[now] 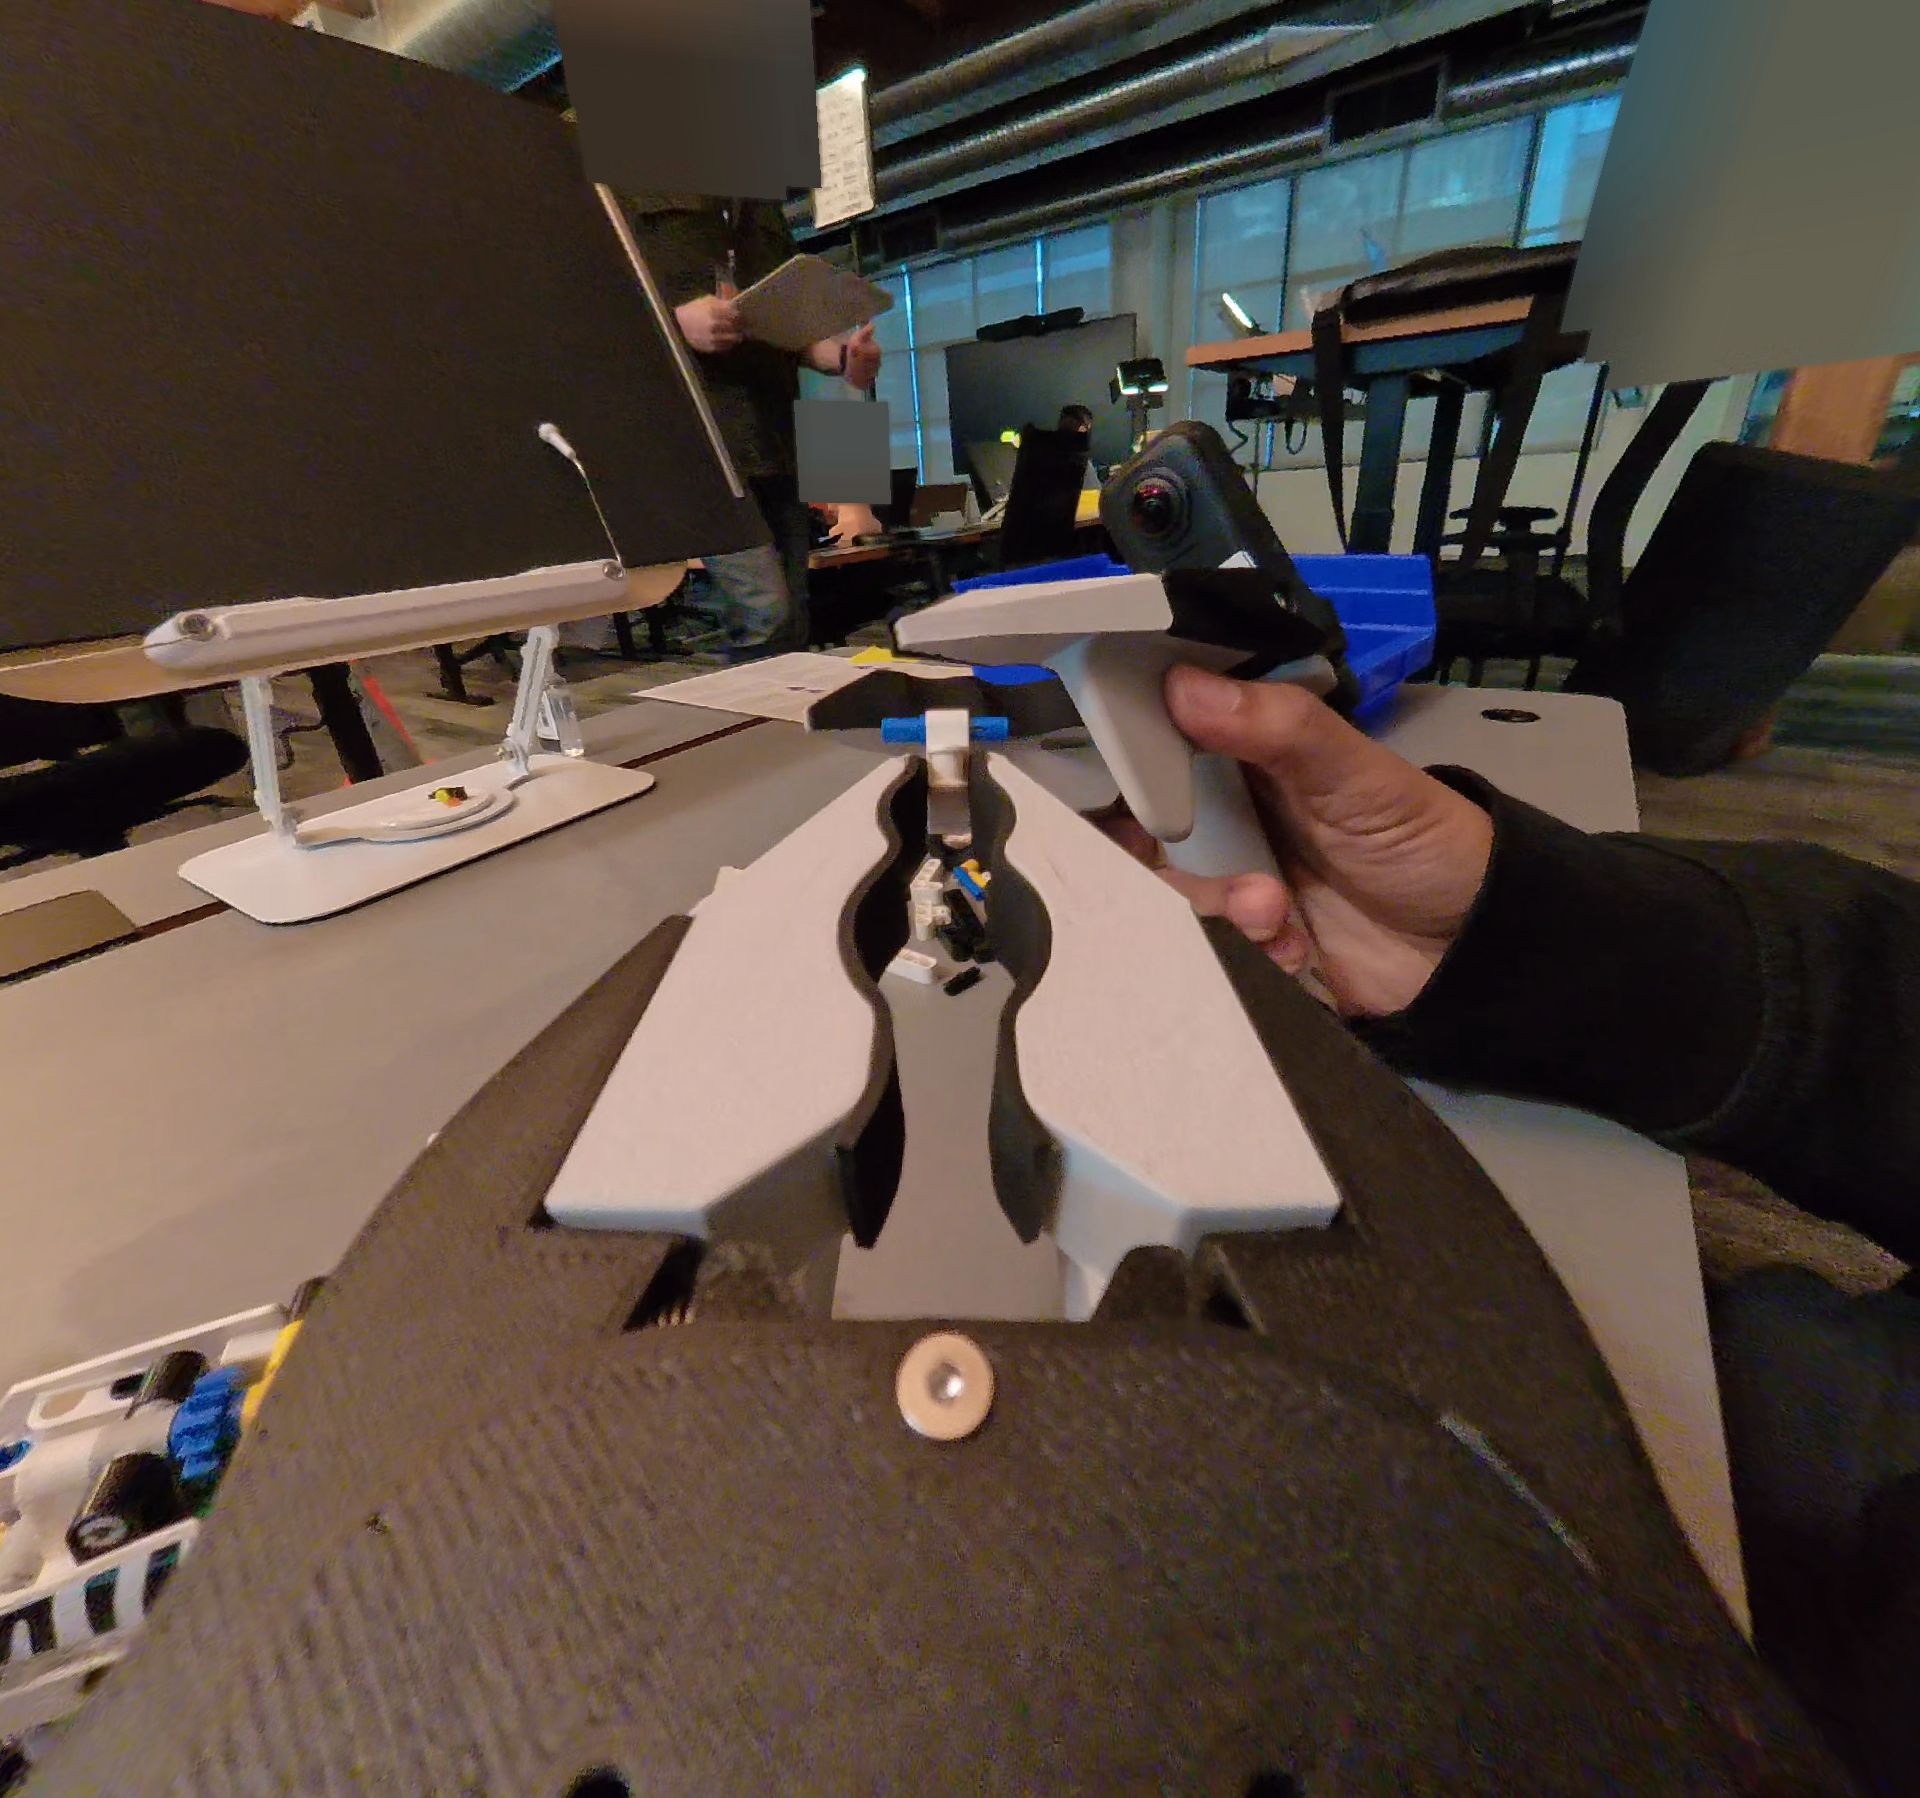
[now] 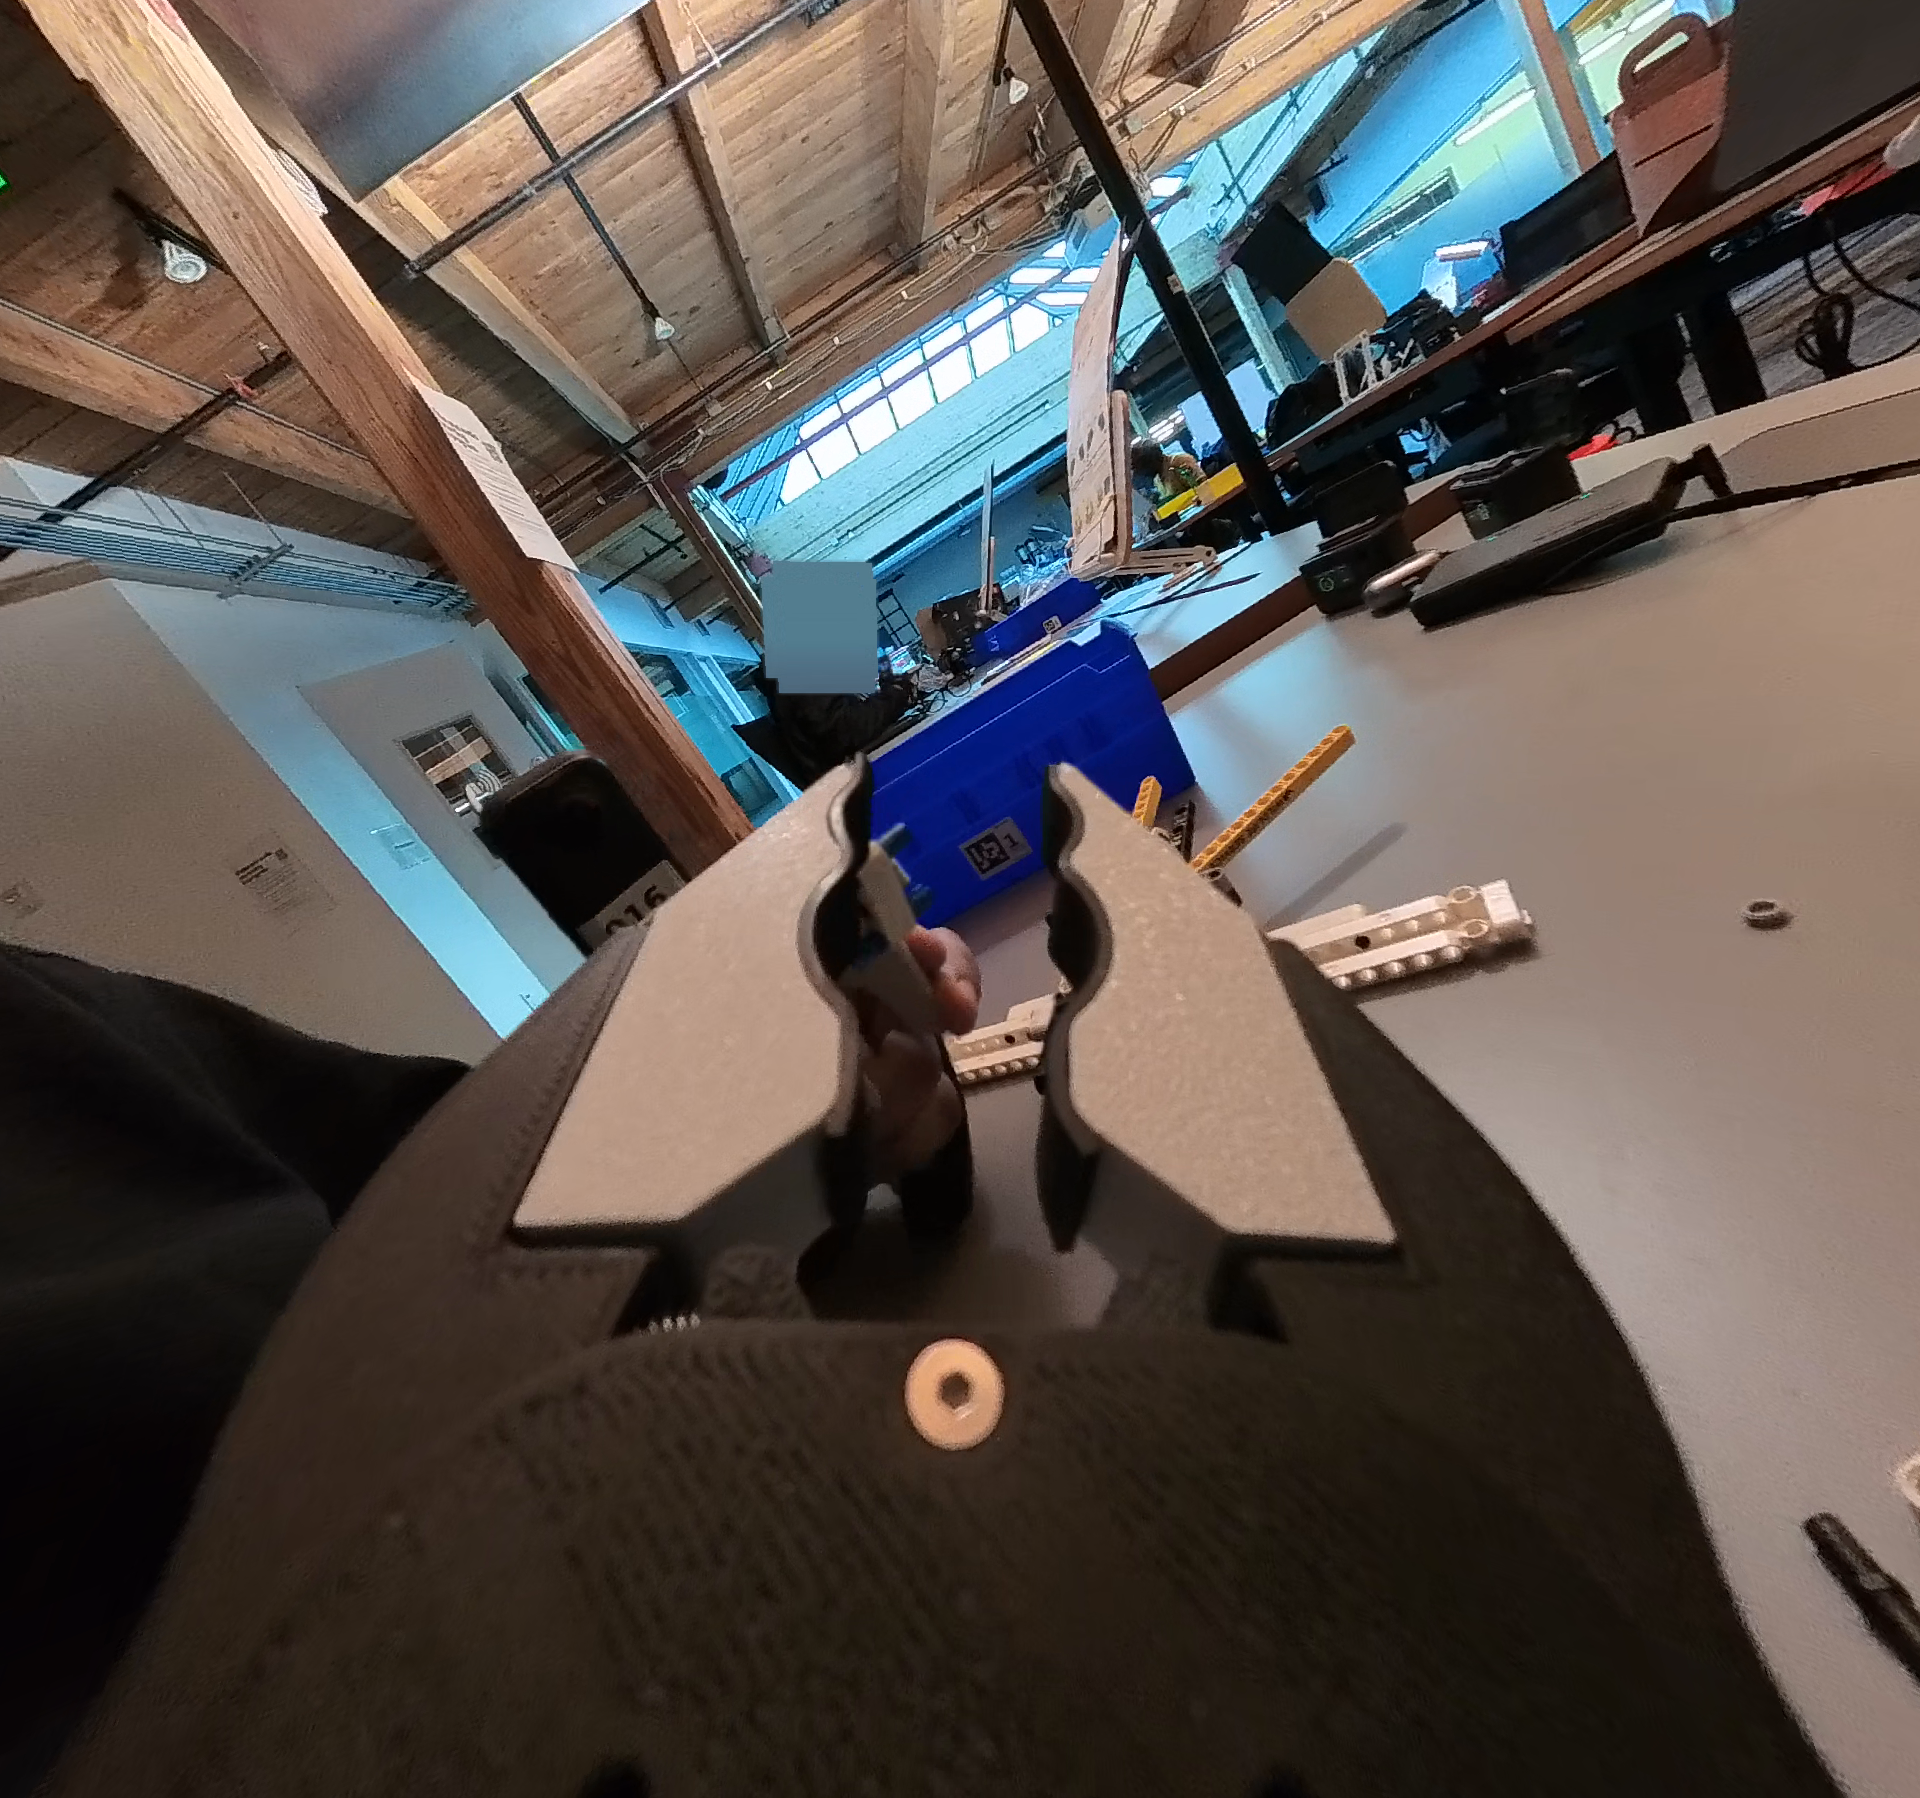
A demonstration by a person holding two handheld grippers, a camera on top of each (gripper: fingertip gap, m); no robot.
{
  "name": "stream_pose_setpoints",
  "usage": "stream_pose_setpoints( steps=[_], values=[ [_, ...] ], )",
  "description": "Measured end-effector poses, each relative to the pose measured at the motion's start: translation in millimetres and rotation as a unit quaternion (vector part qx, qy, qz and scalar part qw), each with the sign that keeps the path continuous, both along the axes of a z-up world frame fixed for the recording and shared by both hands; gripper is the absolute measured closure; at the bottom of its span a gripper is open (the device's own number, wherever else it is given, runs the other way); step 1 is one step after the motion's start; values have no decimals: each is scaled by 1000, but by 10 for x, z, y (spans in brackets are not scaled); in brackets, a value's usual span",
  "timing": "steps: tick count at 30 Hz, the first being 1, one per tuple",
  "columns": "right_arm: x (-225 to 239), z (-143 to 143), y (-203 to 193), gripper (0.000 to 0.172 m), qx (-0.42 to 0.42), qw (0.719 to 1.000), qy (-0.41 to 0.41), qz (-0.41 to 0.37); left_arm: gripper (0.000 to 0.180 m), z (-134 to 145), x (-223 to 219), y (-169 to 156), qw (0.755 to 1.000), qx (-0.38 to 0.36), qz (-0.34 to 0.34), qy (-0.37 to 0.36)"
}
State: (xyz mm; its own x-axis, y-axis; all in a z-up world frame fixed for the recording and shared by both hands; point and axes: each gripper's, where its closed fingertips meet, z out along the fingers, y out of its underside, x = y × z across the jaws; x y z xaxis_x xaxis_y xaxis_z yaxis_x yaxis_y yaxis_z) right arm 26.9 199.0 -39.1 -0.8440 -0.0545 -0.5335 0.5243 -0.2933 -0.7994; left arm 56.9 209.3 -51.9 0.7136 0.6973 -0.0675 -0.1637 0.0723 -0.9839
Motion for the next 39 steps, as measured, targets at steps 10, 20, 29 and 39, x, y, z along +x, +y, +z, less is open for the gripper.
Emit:
stream_pose_setpoints(
  steps=[10, 20, 29, 39],
  values=[
    [-20, 93, 100, 141, -53, 998, -31, 18, 176, 6, 67, 64, 1000, -9, -16, 17],
    [150, 124, 96, 144, -133, 957, -165, 196, 176, 42, 113, 46, 999, -25, -4, 48],
    [289, -98, 47, 151, -12, 972, -115, 206, 175, -82, 71, 47, 983, -141, 63, 103],
    [318, -317, 35, 167, 120, 976, -54, 171, 176, -289, 33, 145, 967, -224, 70, 100]
  ],
)
